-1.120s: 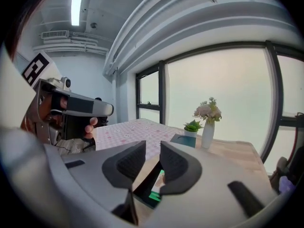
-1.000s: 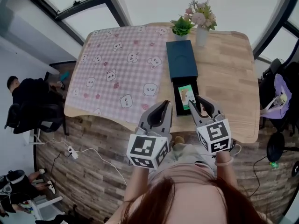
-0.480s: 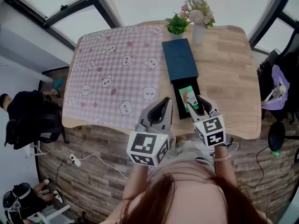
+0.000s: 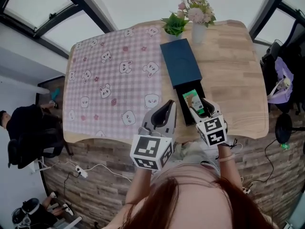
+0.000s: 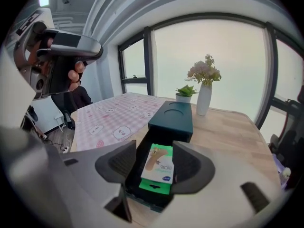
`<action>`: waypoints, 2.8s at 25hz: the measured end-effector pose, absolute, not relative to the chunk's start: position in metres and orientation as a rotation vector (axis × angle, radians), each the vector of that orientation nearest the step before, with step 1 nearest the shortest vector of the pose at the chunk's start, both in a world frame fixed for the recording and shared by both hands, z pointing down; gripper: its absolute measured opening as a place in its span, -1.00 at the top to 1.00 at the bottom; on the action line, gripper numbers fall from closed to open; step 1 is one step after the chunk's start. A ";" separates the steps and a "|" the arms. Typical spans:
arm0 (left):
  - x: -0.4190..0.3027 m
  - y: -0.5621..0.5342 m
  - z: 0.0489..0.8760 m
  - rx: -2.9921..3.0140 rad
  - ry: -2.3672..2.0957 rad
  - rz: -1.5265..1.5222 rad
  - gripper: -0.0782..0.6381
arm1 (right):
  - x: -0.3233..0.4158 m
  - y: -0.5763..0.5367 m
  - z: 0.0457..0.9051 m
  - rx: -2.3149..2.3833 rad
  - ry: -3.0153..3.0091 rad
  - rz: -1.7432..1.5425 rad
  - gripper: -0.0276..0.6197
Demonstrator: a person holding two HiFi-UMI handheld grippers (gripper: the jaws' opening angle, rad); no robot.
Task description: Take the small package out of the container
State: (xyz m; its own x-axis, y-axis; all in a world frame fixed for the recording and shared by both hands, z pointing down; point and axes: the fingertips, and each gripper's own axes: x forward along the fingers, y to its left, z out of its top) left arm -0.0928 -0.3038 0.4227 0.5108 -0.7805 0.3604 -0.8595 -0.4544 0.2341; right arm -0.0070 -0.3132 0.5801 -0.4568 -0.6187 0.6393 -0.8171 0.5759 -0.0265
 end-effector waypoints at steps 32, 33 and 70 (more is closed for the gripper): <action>-0.113 -0.366 0.474 2.311 -1.229 0.388 0.73 | -0.013 -0.330 0.678 1.062 -1.890 0.750 -0.12; -0.113 -0.367 0.475 2.310 -1.225 0.389 0.73 | -0.013 -0.331 0.679 1.064 -1.882 0.752 -0.12; -0.114 -0.373 0.475 2.302 -1.198 0.348 0.73 | -0.020 -0.348 0.689 1.086 -1.840 0.867 -0.11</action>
State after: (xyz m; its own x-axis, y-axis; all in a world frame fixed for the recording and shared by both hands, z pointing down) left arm -0.1139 -0.3733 0.4746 0.5762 -0.6843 0.4468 -0.8172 -0.4753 0.3260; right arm -0.0197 -0.3476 0.6893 -0.3000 -0.3490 0.8878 -0.9069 0.3930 -0.1520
